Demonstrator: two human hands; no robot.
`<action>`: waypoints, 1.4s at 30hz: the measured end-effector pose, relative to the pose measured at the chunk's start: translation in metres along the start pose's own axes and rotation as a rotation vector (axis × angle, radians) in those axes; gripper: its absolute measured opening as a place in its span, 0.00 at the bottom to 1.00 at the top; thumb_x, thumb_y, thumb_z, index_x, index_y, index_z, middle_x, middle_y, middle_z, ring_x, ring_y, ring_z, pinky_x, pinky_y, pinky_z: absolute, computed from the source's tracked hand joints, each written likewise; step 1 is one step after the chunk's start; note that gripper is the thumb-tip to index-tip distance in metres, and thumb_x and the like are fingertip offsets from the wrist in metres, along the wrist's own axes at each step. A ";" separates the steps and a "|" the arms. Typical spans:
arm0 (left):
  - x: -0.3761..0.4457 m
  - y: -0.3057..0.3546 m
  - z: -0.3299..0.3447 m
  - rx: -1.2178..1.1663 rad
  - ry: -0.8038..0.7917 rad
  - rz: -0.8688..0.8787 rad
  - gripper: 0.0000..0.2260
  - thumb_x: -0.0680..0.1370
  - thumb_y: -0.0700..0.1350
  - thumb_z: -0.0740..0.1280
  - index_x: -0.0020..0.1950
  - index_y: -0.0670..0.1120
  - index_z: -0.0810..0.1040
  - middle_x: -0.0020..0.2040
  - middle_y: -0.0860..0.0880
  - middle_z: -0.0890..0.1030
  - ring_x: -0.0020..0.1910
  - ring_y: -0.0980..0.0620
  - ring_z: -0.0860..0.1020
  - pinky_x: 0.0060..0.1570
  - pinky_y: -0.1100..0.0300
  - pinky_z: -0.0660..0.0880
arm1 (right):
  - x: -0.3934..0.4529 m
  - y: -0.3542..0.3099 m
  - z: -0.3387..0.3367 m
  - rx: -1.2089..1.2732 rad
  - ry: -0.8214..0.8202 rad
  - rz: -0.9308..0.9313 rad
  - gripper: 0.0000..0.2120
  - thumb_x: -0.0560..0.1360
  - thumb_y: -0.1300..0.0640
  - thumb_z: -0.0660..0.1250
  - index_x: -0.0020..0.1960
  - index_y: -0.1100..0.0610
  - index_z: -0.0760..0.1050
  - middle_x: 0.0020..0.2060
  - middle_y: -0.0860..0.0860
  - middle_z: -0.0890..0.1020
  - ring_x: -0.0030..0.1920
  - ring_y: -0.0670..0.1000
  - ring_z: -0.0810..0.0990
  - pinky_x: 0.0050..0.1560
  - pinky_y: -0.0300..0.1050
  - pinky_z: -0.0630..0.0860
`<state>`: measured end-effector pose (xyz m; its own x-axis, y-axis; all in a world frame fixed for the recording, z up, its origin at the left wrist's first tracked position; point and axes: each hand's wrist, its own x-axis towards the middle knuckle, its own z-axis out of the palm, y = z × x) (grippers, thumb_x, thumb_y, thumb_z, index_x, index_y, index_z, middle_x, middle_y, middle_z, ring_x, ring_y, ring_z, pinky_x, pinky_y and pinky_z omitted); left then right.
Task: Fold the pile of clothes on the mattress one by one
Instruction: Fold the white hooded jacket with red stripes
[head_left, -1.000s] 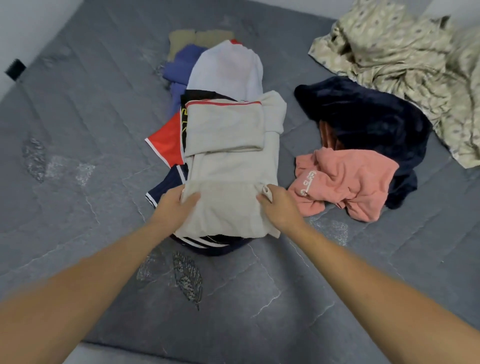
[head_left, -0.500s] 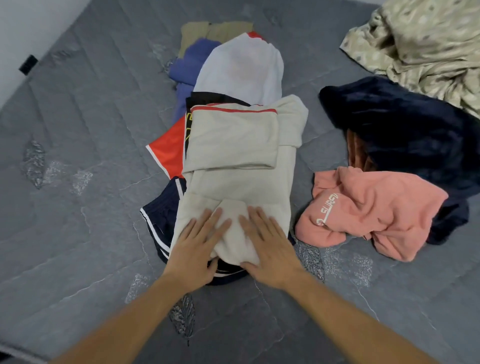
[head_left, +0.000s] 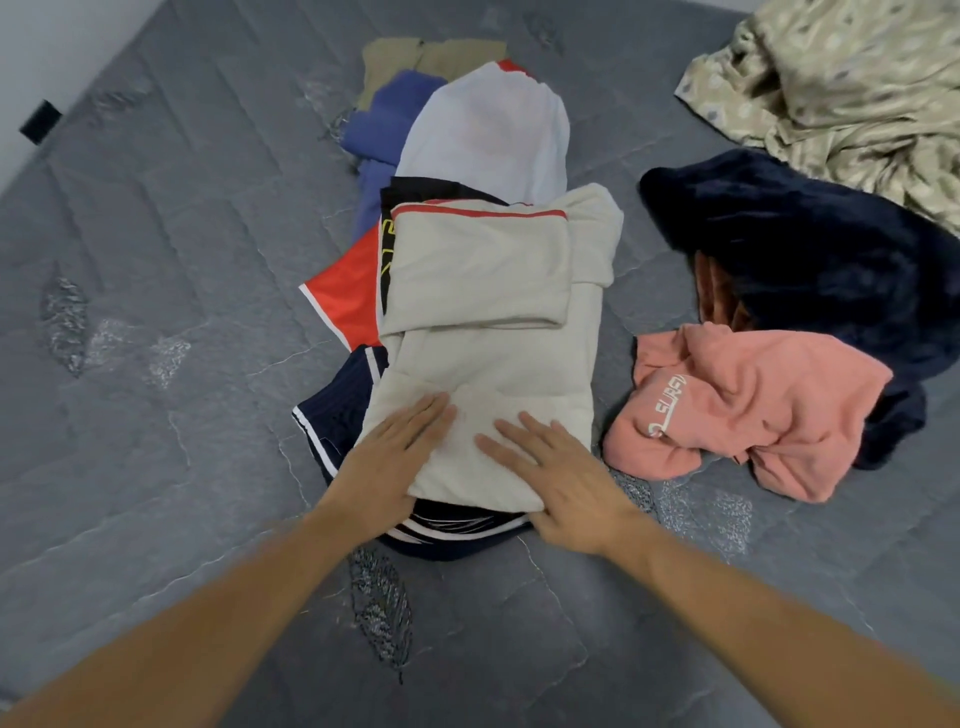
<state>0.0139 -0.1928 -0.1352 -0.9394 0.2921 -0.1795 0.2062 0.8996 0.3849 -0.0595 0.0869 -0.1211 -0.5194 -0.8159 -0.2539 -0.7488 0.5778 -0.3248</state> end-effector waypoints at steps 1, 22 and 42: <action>-0.003 -0.005 -0.002 -0.021 0.016 -0.013 0.53 0.64 0.31 0.71 0.85 0.49 0.50 0.85 0.50 0.50 0.84 0.52 0.49 0.81 0.53 0.55 | 0.001 0.003 -0.005 0.016 -0.001 0.005 0.52 0.70 0.58 0.68 0.84 0.41 0.43 0.82 0.49 0.60 0.82 0.58 0.58 0.80 0.61 0.59; -0.149 0.055 0.001 -0.321 -0.307 0.005 0.33 0.80 0.37 0.64 0.83 0.56 0.58 0.82 0.56 0.58 0.81 0.57 0.57 0.80 0.60 0.53 | -0.129 -0.109 -0.012 0.331 -0.192 0.285 0.30 0.77 0.60 0.63 0.78 0.46 0.66 0.74 0.47 0.73 0.72 0.53 0.73 0.69 0.52 0.71; 0.104 0.033 -0.150 -0.740 0.384 -0.303 0.05 0.76 0.45 0.74 0.50 0.50 0.81 0.45 0.53 0.83 0.44 0.54 0.79 0.46 0.57 0.75 | -0.011 0.007 -0.127 0.682 0.648 0.769 0.18 0.69 0.56 0.67 0.58 0.52 0.74 0.43 0.46 0.80 0.45 0.55 0.79 0.48 0.53 0.77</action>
<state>-0.1186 -0.1813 -0.0052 -0.9795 -0.1729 -0.1037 -0.1712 0.4410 0.8810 -0.1109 0.0974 -0.0043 -0.9884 -0.0021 -0.1518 0.1141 0.6493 -0.7519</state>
